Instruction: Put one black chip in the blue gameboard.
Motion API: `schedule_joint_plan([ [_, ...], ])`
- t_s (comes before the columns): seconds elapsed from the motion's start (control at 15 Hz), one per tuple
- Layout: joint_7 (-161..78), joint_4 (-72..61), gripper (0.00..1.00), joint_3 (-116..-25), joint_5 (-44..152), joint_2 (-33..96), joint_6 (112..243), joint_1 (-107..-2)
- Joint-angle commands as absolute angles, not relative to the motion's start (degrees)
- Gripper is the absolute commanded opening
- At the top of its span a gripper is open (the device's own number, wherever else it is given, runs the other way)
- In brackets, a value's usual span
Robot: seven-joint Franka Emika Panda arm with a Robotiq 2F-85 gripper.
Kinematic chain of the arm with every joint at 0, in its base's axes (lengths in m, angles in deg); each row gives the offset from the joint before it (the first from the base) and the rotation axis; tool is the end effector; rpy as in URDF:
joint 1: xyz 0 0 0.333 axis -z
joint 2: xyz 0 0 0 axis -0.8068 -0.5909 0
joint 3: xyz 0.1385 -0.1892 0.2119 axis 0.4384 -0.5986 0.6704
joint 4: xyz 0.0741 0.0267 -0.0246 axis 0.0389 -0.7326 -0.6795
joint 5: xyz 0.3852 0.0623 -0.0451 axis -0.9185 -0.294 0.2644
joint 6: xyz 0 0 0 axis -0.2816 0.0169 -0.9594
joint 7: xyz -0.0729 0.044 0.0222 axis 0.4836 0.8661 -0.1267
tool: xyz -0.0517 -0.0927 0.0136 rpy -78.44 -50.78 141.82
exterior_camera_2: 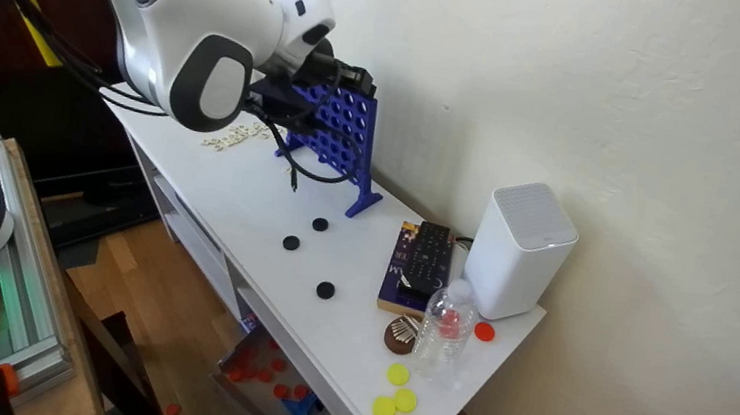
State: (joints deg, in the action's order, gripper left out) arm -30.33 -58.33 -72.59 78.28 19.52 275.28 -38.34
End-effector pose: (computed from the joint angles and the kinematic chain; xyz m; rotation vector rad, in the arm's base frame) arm 0.4575 -0.1139 0.2143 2.6670 0.3630 1.4480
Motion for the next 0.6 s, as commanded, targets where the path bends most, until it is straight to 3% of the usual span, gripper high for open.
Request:
schedule_joint_plan([
  [0.0, -28.31, -59.55, 0.09, -73.24, 76.02, 19.22, 275.47, -39.58],
  [0.13, -28.34, -59.69, 0.09, -73.23, 76.20, 19.33, 275.62, -39.52],
  [0.27, -28.45, -59.85, 0.59, -73.20, 76.48, 19.42, 275.91, -39.41],
  [0.33, -28.46, -59.94, 0.60, -73.20, 76.57, 19.45, 275.96, -39.38],
  [0.53, -28.33, -60.43, 0.80, -73.20, 76.55, 19.42, 276.07, -39.37],
])
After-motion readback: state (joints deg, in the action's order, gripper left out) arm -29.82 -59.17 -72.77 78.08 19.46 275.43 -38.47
